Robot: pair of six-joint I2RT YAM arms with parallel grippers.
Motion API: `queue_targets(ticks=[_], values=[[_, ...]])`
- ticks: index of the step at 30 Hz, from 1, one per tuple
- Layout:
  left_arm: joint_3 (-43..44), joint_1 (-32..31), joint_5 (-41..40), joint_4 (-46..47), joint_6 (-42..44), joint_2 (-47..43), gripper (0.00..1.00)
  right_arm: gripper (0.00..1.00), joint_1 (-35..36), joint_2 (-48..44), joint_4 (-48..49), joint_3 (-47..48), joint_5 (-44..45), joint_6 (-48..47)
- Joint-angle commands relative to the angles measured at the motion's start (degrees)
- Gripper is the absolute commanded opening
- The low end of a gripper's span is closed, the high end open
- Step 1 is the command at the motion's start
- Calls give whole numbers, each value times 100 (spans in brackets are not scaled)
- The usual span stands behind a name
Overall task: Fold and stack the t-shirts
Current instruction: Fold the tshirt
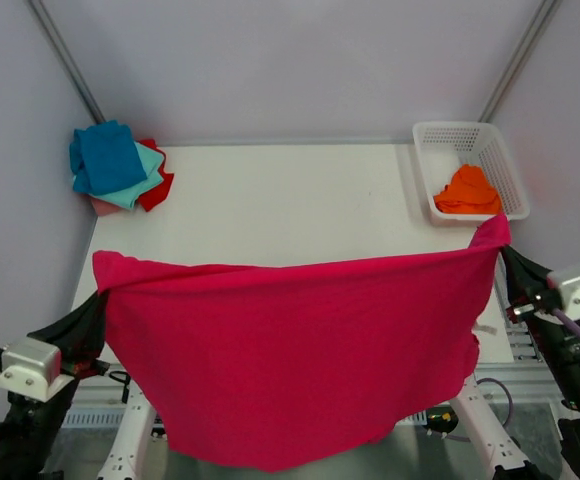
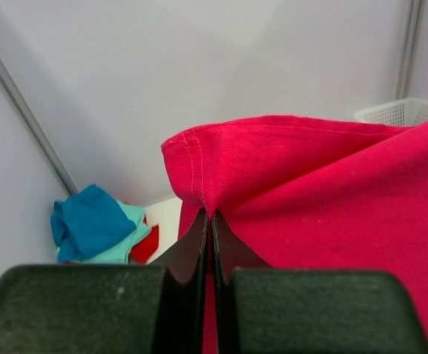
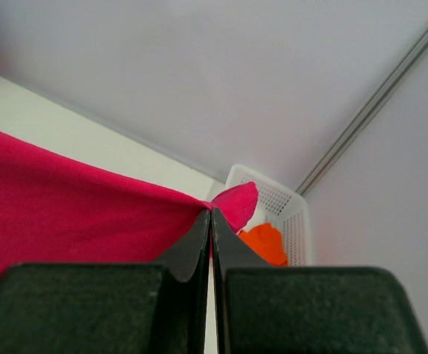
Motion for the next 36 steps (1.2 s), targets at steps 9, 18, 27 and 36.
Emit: queue_targets(ticks=[9, 18, 27, 36], values=[[-1864, 38, -974, 626, 337, 227, 0, 3, -17, -274, 712, -1794, 1231, 11], [-1944, 38, -930, 723, 399, 518, 0, 3, -25, -406, 467, -2173, 1443, -174], [-2041, 38, -579, 644, 443, 526, 0, 3, -17, -336, 459, -2322, 1024, -191], [-1935, 38, -298, 687, 346, 799, 0, 43, -17, 657, 606, -3454, -1386, -463]])
